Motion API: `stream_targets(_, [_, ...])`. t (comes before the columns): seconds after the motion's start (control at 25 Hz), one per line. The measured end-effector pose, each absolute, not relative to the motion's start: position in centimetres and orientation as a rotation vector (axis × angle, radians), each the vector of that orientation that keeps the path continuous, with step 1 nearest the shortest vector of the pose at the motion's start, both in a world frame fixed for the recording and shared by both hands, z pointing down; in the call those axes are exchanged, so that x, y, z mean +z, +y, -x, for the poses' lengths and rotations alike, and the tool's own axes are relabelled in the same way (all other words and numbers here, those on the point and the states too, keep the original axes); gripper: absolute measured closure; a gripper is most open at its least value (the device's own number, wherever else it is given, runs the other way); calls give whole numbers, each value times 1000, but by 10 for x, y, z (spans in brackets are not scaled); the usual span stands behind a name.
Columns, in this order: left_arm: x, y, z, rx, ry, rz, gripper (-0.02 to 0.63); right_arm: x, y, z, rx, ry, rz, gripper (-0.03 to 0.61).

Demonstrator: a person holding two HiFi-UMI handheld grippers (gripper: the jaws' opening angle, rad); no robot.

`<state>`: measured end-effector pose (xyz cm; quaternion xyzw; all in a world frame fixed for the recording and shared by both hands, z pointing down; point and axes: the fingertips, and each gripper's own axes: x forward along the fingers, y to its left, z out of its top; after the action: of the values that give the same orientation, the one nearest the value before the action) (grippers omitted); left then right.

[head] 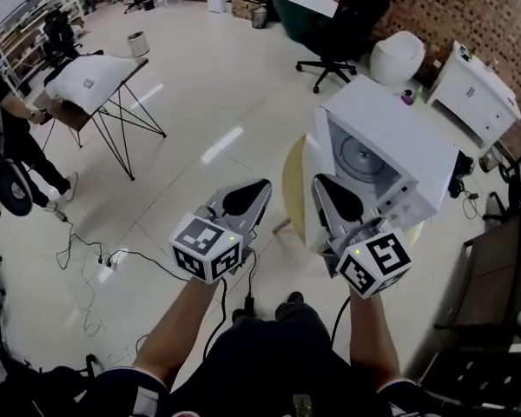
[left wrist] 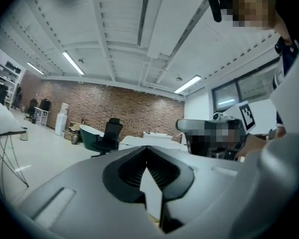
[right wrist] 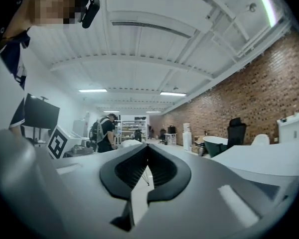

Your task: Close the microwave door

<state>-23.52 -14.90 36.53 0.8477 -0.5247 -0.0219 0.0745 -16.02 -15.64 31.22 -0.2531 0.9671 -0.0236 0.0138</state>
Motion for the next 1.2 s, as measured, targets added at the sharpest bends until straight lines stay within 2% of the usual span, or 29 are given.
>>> stream_targets(0.28, [382,-188,166,-6,-1329,-2655,603,324,-180,43,-93,2879,1248,577])
stream_targets(0.52, [389,-202,135,24,-1225,-2690,603,342,-186,-16,-150,2788,1467,577])
stream_targets(0.76, [415,-203,133,92,-1227,-2655,603,367,-181,-40,-238,2760,1530,577])
stream_targets(1.04, [462,-199,129,267,-1179,-2630,603,369,-190,-33,-243,2776,1494,577])
stream_targets(1.2, [469,-199,112,263,-1115,-2654,603,372,-194,-33,-257,2783,1489,577])
